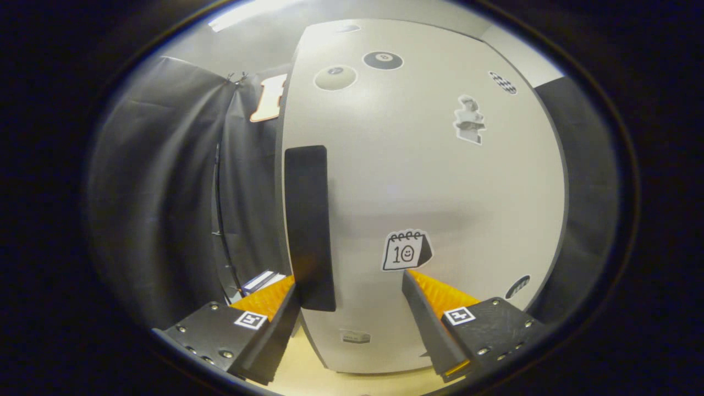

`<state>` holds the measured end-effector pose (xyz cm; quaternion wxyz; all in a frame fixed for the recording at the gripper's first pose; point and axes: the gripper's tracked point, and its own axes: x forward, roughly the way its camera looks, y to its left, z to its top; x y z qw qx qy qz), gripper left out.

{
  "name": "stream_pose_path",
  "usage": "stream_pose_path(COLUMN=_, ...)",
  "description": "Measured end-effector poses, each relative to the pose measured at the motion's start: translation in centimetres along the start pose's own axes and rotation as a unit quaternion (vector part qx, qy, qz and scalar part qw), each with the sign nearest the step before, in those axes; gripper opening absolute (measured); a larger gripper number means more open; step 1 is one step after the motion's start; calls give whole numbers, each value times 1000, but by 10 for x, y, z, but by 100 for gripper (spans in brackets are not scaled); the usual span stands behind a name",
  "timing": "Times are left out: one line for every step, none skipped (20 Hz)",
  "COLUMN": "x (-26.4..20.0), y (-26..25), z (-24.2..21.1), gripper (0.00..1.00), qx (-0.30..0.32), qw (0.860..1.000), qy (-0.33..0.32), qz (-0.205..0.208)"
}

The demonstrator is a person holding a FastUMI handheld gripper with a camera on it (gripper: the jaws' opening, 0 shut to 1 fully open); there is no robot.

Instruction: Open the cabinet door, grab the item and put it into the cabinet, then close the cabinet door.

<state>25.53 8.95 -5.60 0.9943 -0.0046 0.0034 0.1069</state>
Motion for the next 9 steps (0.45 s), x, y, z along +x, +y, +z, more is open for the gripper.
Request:
stream_pose_path(x=1, y=0, z=1, gripper=100, qx=0, qw=1000, qy=-4, qz=-5)
stream_pose_path(x=4, y=0, z=1, gripper=100, qx=0, qw=1000, qy=-6, qz=-11)
stream_pose_path(x=4, y=1, z=1, gripper=100, qx=0, qw=1000, qy=-6, qz=-16)
stream_pose_path(x=6, y=2, z=2, gripper=100, qx=1, qw=1000, qy=-10, qz=-18)
stream_pose_path(x=6, y=2, z=2, gripper=100, qx=0, qw=1000, qy=-11, qz=-19)
stream_pose_path(x=3, y=-3, z=0, gripper=100, qx=1, qw=1000, qy=-15, qz=-23)
stream_pose_path(x=3, y=-3, z=0, gripper=100, qx=2, qw=1000, qy=-13, qz=-26)
stream_pose_path(x=4, y=-3, z=-1, gripper=100, qx=2, qw=999, qy=-13, qz=-29)
stream_pose_path(x=4, y=-3, z=0, gripper=100, qx=-1, qw=999, qy=-15, qz=-32)
